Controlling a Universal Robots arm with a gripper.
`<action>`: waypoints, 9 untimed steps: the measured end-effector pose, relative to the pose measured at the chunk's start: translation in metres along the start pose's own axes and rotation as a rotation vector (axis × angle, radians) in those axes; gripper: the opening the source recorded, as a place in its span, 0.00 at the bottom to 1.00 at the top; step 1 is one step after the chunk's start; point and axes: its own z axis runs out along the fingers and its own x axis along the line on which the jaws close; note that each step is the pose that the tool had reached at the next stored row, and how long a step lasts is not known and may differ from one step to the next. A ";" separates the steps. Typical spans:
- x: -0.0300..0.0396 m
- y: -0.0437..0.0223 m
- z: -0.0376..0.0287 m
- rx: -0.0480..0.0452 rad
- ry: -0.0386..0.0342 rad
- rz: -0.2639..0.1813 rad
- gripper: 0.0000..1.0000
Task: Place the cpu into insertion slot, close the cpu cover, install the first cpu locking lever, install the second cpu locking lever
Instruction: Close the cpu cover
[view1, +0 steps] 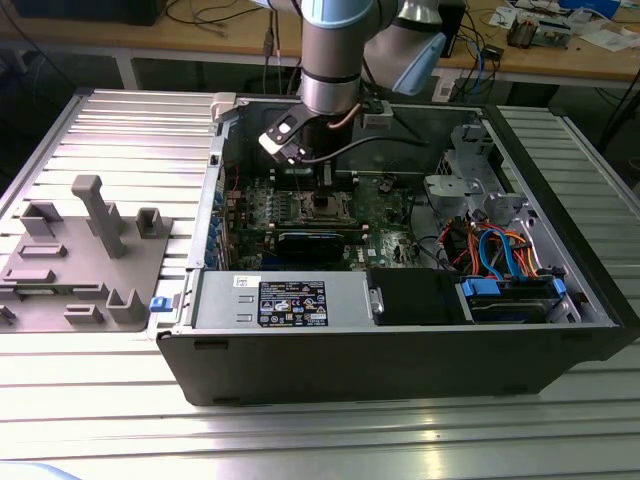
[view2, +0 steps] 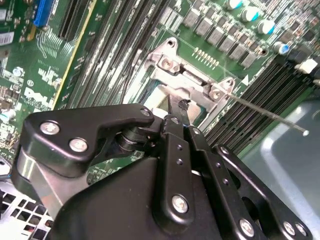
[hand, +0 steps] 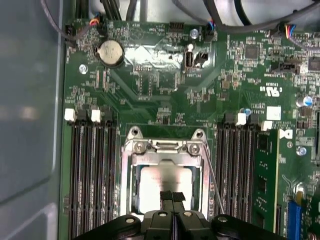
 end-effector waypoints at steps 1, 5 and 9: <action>-0.0001 0.0014 0.0000 0.0000 0.0000 0.000 0.11; -0.0002 0.0053 0.0001 -0.0013 0.0003 -0.030 0.11; -0.0002 0.0054 0.0001 -0.0017 0.0004 -0.039 0.11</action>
